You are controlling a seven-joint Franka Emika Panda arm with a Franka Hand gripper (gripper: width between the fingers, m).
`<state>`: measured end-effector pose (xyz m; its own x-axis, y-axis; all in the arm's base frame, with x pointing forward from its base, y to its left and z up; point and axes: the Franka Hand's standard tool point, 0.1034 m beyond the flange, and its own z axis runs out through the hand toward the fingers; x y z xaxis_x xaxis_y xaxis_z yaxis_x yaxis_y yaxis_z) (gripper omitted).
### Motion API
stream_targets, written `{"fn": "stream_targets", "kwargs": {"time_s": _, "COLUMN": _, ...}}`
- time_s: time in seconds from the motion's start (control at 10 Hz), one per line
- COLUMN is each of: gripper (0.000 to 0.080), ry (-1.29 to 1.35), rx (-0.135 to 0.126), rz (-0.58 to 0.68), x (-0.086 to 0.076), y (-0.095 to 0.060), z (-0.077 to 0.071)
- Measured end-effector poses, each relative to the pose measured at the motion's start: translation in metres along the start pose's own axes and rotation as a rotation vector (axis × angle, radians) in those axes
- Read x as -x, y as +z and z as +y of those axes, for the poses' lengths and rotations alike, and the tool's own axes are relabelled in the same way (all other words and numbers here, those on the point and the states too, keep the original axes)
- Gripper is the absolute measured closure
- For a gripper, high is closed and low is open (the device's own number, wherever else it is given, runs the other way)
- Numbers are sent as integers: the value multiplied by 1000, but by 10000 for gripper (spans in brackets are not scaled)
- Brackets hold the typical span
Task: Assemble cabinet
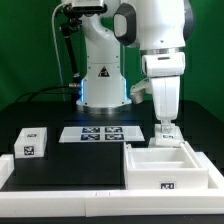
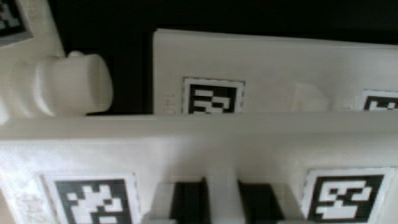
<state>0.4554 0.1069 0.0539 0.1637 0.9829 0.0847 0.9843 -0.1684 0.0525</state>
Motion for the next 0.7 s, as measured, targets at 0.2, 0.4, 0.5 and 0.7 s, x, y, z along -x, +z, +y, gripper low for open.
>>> {"fn": "stream_targets", "kwargs": {"time_s": 0.2, "gripper": 729, "ry": 5, "rx": -1, "rz": 2, "x": -3, "y": 1, "z": 11}}
{"fn": "stream_targets", "kwargs": {"time_s": 0.4, "gripper": 729, "ry": 9, "rx": 7, "rz": 8, "x": -5, "y": 2, "z": 22}}
{"fn": "stream_targets", "kwargs": {"time_s": 0.5, "gripper": 729, "ry": -13, "rx": 9, "rz": 10, "x": -5, "y": 2, "z": 26}}
{"fn": "stream_targets", "kwargs": {"time_s": 0.7, "gripper": 729, "ry": -51, "rx": 7, "rz": 11, "x": -3, "y": 3, "z": 30}}
